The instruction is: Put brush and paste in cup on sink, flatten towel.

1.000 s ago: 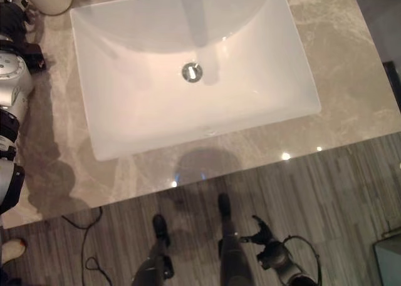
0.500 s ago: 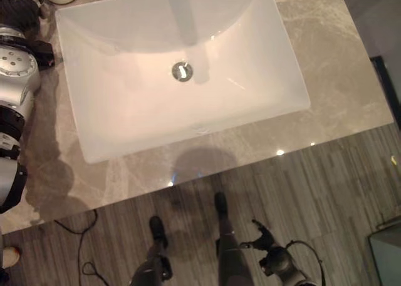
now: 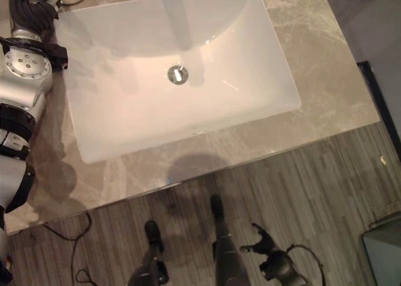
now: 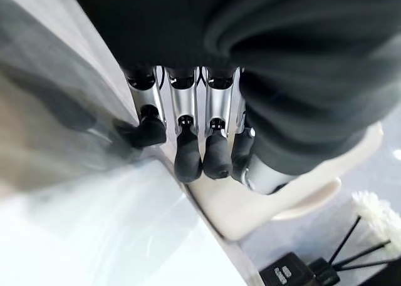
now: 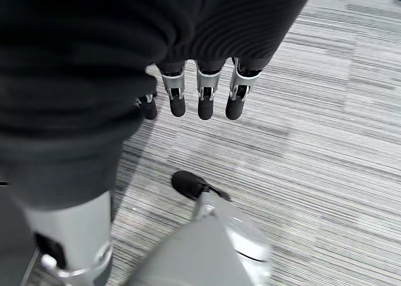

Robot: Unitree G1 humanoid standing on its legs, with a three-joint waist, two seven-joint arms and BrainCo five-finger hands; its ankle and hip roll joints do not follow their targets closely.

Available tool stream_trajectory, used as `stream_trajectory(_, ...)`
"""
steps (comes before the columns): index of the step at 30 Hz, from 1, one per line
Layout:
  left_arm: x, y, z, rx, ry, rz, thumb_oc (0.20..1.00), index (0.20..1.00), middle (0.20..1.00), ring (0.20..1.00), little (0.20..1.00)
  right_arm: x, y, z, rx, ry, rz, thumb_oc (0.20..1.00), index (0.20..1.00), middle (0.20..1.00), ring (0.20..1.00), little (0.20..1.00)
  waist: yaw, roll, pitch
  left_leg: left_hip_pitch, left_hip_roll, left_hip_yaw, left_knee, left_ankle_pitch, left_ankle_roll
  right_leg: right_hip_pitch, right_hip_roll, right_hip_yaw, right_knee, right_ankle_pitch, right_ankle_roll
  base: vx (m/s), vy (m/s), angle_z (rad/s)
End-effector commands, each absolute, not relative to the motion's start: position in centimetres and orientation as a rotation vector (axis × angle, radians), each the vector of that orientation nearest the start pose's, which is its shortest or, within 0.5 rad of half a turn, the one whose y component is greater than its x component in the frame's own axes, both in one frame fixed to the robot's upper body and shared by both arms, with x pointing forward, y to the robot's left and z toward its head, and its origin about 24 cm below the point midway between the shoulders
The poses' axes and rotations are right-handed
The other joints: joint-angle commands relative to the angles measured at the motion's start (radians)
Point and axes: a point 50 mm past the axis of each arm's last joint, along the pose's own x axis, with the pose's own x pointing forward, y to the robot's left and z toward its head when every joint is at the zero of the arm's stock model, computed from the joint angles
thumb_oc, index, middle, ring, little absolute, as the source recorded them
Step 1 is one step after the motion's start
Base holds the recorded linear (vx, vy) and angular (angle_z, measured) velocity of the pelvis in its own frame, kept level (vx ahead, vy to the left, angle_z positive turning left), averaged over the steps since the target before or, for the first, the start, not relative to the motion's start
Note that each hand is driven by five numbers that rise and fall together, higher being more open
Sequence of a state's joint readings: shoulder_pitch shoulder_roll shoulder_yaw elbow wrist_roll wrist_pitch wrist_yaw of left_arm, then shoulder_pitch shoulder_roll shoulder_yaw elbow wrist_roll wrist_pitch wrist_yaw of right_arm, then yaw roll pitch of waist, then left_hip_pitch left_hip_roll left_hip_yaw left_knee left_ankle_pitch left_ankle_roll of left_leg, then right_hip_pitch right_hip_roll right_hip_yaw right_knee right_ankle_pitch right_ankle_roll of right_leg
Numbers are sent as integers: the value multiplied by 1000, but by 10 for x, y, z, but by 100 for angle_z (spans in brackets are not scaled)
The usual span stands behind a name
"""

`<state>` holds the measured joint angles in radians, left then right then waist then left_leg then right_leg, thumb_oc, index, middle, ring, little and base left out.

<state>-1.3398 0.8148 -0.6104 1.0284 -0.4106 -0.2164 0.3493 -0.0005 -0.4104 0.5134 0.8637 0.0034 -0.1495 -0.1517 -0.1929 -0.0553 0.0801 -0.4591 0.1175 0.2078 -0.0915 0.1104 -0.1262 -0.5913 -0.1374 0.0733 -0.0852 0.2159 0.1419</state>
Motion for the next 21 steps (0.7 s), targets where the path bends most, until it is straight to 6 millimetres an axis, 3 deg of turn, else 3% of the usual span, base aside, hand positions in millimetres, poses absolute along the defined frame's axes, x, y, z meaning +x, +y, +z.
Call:
stream_trajectory(1,390,272,324,610,-519,510,200,200,200,200,200,156,-236,-115,-681,732,176,1000,1000,1000,1000,1000,-21,34,40,-37,38,-124,4,23,-24,39,-47,-10,-2,-20,82,0,0,0)
stream_trajectory(7,383,297,322,573,-482,607,200,200,200,200,200,161,-235,-113,-669,714,162,1000,1000,1000,1000,1000,-16,33,42,-33,39,-118,4,26,-24,42,-45,-16,-2,-18,80,0,0,0)
stream_trajectory(14,382,294,332,581,-506,604,200,200,200,200,200,157,-237,-114,-669,726,163,1000,1000,1000,1000,1000,-22,36,43,-35,38,-114,4,24,-26,38,-46,-11,-2,-19,80,0,0,0)
stream_trajectory(21,375,288,372,679,-578,633,200,200,200,200,200,155,-242,-113,-648,726,140,1000,1000,1000,1000,1000,-44,44,44,-42,44,-94,4,23,-33,10,-42,17,-2,-9,87,6,-2,-5)
